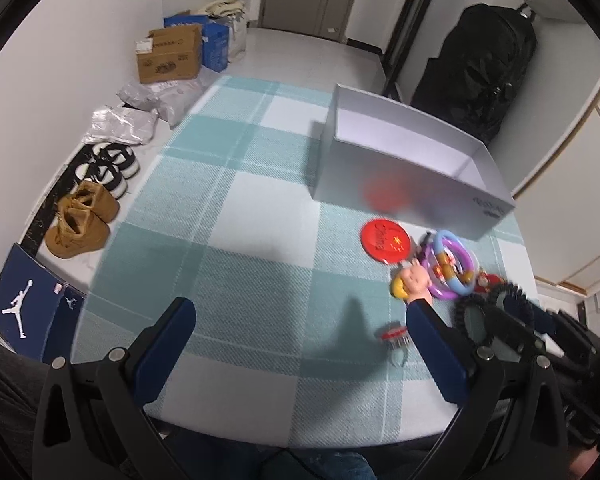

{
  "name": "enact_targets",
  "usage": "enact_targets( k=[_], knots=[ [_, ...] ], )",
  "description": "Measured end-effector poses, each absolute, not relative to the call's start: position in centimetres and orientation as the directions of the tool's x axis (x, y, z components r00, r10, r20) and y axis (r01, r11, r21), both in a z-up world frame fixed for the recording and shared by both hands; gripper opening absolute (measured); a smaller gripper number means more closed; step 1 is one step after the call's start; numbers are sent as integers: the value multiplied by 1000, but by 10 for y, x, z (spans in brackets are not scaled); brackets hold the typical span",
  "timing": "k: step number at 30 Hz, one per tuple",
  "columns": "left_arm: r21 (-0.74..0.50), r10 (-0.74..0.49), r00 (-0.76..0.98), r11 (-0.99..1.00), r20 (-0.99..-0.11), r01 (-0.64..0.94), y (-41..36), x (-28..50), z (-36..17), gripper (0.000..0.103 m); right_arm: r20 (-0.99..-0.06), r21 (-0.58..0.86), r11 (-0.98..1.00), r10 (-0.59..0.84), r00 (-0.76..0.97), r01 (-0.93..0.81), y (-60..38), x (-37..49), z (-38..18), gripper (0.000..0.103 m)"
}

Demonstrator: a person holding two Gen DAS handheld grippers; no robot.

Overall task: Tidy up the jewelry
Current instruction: 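Grasp the black coiled bracelet with the right tool while the left tool grasps the clear red-capped pacifier, then lower the pacifier into the silver box with the left tool while the right tool drops the bracelet in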

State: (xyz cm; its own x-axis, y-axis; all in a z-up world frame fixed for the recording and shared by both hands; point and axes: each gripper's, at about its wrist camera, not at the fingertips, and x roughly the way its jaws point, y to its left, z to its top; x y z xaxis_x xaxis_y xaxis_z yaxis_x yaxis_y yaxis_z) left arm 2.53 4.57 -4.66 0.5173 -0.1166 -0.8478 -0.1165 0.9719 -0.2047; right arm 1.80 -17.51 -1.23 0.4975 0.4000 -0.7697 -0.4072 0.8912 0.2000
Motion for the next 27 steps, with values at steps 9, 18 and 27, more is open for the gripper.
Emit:
enact_targets(
  k=[9,18,27],
  knots=[
    [-227,-224,456,973,-861,49,15,23,-54,102,-708,257,897,429,561,-361,-195,17,5,44],
    [-180,-208,415,978,-886,106,-1,32,-59,68,-695,282,895,438,570,-345,-204,16,8,44],
    [-203,-246,389,968,-888,148,-1,34,-55,16,-686,292,895,441,578,-337,-212,14,10,45]
  ],
)
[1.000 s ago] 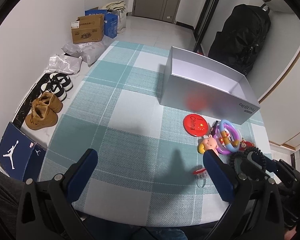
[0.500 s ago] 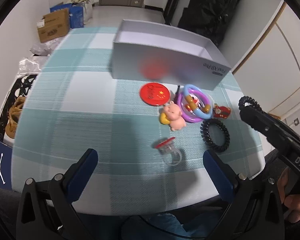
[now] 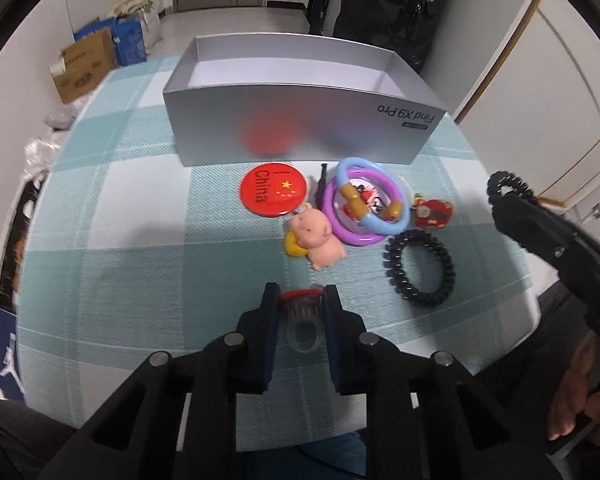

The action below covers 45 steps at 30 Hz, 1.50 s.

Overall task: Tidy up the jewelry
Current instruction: 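Lower the pacifier into the silver box with the left tool while the right tool drops the bracelet in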

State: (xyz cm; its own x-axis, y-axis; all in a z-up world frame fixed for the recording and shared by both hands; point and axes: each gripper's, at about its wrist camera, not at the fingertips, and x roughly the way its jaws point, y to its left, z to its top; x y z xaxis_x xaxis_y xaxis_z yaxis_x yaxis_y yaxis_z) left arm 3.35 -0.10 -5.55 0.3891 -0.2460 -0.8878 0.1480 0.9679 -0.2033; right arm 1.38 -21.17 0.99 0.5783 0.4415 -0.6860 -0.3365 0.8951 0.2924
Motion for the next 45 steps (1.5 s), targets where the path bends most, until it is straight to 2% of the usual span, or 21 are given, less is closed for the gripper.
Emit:
enact_targets(
  k=[7,14,19,24,32,35,45],
  knots=[
    [-308,-343,374,939,-862,151,6,34,-51,15,-678,282,899,433,594,-334,-207,14,14,44],
    [-338,-386,417,923,-823,186,12,41,-17,15,-647,323,883,468,602,-340,-210,20,31,44],
    [-382,-415,456,909,-788,168,27,64,10,15,-631,348,869,494,598,-351,-207,42,48,44],
    [-407,-432,463,900,-774,158,31,98,16,15,-618,356,851,524,586,-385,-193,71,62,45],
    [-390,-431,440,902,-788,185,29,139,2,15,-653,396,833,552,519,-387,-173,120,55,44],
    [-417,-456,408,890,-791,187,32,149,-4,15,-697,369,844,528,484,-390,-164,132,42,44],
    [-486,-515,359,856,-778,177,36,172,-18,15,-735,346,839,520,435,-419,-152,152,14,44]
  ],
)
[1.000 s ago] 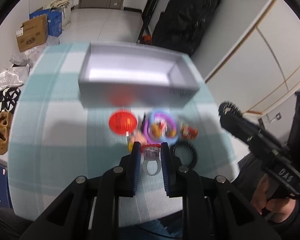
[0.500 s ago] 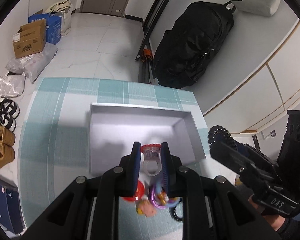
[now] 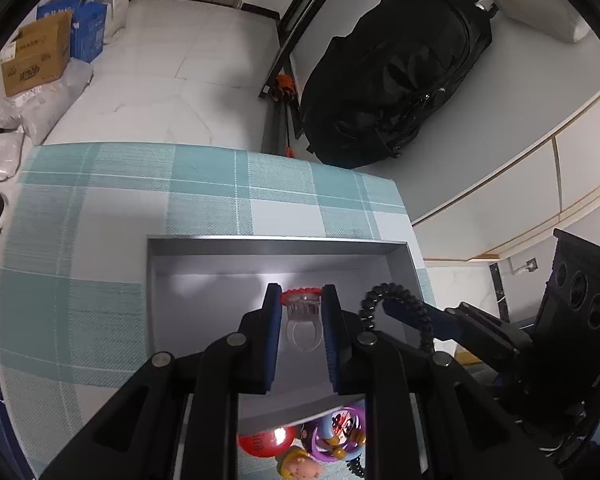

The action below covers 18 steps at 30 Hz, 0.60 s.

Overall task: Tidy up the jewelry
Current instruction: 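Lower the pacifier into the silver box with the left tool while the right tool drops the bracelet in, then lift both open tools out of the silver box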

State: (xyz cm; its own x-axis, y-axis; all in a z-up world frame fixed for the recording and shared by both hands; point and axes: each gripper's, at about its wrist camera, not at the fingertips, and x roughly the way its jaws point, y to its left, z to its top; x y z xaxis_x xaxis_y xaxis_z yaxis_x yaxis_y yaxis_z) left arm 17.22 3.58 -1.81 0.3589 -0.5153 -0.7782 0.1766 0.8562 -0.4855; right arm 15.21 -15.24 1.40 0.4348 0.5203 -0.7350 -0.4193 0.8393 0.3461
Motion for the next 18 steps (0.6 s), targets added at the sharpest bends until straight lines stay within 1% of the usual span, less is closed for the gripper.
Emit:
enact_targets(
  k=[3,5,7,9,10,11,12,13,14,15,18],
  knots=[
    [-496,-527,358,849,-771,181,37,174,-18,15,-756,333,840,509,411,-429,-147,158,6,45],
    [-504,-531,359,846,-768,173,37,178,-18,15,-763,327,831,513,393,-451,-142,159,3,47],
    [-513,-532,346,845,-772,154,38,184,-21,16,-766,283,834,494,412,-473,-138,156,3,49],
    [-543,-557,325,828,-764,141,40,189,-24,19,-765,240,833,478,431,-498,-134,151,4,56],
    [-555,-568,329,820,-755,140,42,189,-24,20,-764,218,835,467,444,-505,-133,148,4,67],
    [-579,-588,335,804,-736,140,44,189,-23,26,-760,204,837,462,457,-508,-134,146,5,75],
    [-587,-594,337,798,-730,136,45,189,-22,38,-749,194,836,464,472,-514,-135,143,7,76],
    [-605,-614,336,783,-714,145,46,188,-19,43,-743,193,833,469,477,-519,-136,141,8,77],
    [-613,-625,340,774,-702,158,45,187,-16,54,-740,192,830,473,478,-524,-138,138,10,77],
    [-605,-621,358,778,-698,169,46,185,-11,60,-738,186,830,472,483,-526,-139,136,12,77],
    [-600,-625,387,775,-678,199,46,176,0,64,-725,170,845,456,516,-507,-149,126,18,81]
  ],
)
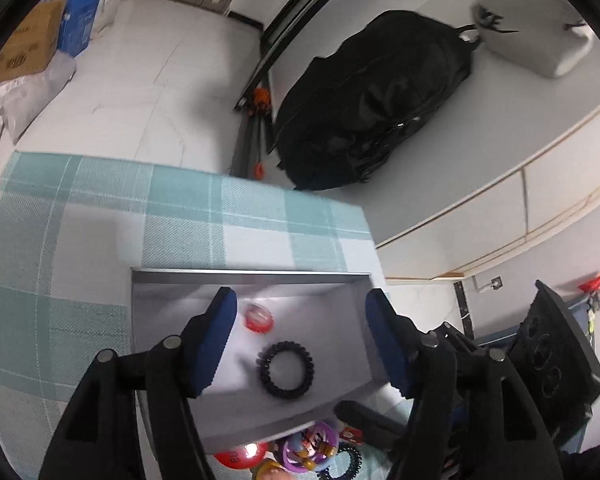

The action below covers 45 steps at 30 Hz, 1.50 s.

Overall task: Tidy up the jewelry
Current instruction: 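Lift both open tools out of the silver box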

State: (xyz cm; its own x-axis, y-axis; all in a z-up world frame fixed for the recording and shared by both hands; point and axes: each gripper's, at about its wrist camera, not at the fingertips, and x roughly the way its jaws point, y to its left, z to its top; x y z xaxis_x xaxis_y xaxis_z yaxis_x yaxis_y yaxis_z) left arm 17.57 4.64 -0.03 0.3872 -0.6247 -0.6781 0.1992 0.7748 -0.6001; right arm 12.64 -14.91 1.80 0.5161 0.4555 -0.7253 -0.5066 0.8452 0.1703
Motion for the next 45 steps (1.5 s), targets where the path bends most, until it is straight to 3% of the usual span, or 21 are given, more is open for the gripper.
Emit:
enact_targets(
  k=[8,12,17,30,34,39,45],
  knots=[
    [-527,-565,464,820,-682,223,53,139,16,66,-683,199,868,455,571,-454,-184,97,35,88],
    [-412,-458,555,885,-694,215,48,113,28,66,-667,218,874,458,587,-435,-194,83,42,99],
    [-301,-365,615,930,-699,210,39,82,31,66,-643,252,870,478,598,-424,-200,63,44,103],
    [-218,-227,613,972,-757,91,35,43,4,67,-645,256,857,496,582,-447,-200,20,28,103],
    [-210,-221,608,973,-763,90,35,36,-1,68,-692,322,842,522,499,-434,-197,21,12,103],
    [-214,-216,614,974,-760,77,37,29,-4,75,-730,307,851,498,468,-426,-190,18,1,103],
    [-199,-204,624,977,-755,79,40,21,-2,76,-756,278,849,482,443,-450,-179,12,-7,102]
  ],
)
